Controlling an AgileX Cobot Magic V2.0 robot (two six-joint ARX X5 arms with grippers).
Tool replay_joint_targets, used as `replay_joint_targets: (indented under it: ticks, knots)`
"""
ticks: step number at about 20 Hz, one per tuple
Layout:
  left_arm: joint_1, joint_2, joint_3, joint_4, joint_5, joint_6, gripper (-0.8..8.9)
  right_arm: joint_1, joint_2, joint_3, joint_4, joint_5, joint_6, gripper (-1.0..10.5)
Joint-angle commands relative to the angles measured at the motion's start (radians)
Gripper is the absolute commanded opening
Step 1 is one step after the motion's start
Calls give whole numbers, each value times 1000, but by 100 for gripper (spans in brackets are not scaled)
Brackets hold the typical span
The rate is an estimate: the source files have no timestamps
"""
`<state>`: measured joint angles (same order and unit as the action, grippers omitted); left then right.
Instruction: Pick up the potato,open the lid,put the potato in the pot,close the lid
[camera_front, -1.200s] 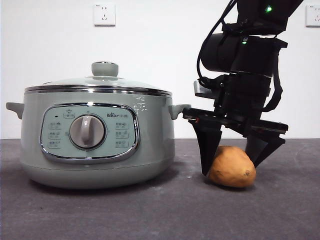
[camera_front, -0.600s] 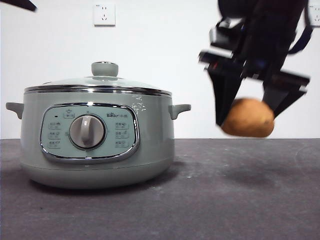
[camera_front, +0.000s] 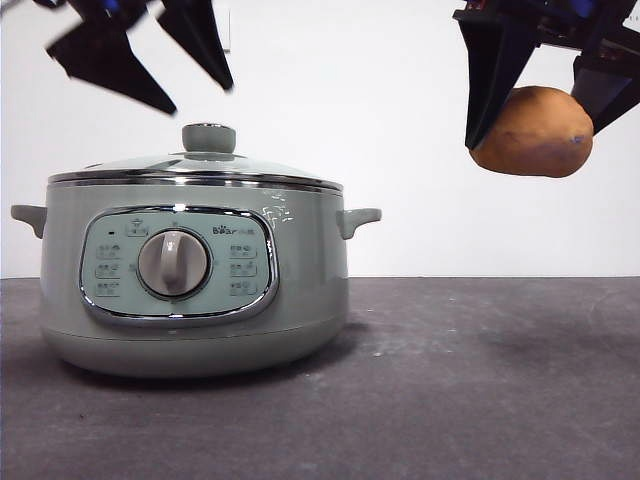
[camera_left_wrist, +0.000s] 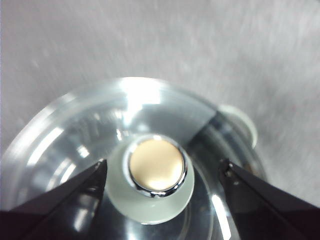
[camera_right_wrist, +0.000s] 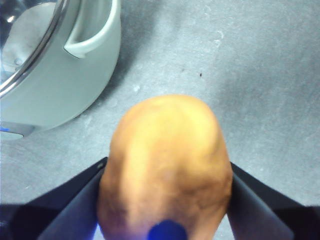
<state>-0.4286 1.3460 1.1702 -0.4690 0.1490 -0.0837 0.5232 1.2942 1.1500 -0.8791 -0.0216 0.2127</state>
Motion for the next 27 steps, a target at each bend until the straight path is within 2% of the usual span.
replay_joint_targets:
  ticks: [1, 3, 8, 9, 11, 12, 15, 21, 24, 27]
  knots:
    - [-19, 45, -3, 22, -30, 34, 376, 1, -1, -1, -1, 6, -5, -11]
    - [-31, 77, -3, 43, -64, 36, 376, 1, 0, -1, -1, 6, -5, -12]
    - [-33, 120, -3, 54, -71, 36, 350, 1, 0, -1, -1, 6, -5, -12]
    - [-33, 121, -3, 53, -71, 37, 275, 1, 0, -1, -1, 6, -5, -11]
    - [-33, 122, -3, 56, -69, 68, 54, 1, 0, -1, -1, 6, -5, -12]
    - [-33, 122, -3, 56, -70, 80, -18, 1, 0, -1, 0, 6, -5, -11]
    - [-33, 121, -3, 63, -77, 85, -8, 1, -1, -1, 12, 6, -5, -12]
    - [-33, 39, 35, 70, -152, 86, -8, 3, -10, 41, 93, -16, -5, -12]
    - [-33, -54, 86, 44, -161, 87, -8, 3, -9, 100, 121, -135, -12, -12]
    - [-33, -151, 143, -19, -219, 116, -8, 23, 2, 156, 167, -164, -17, -12]
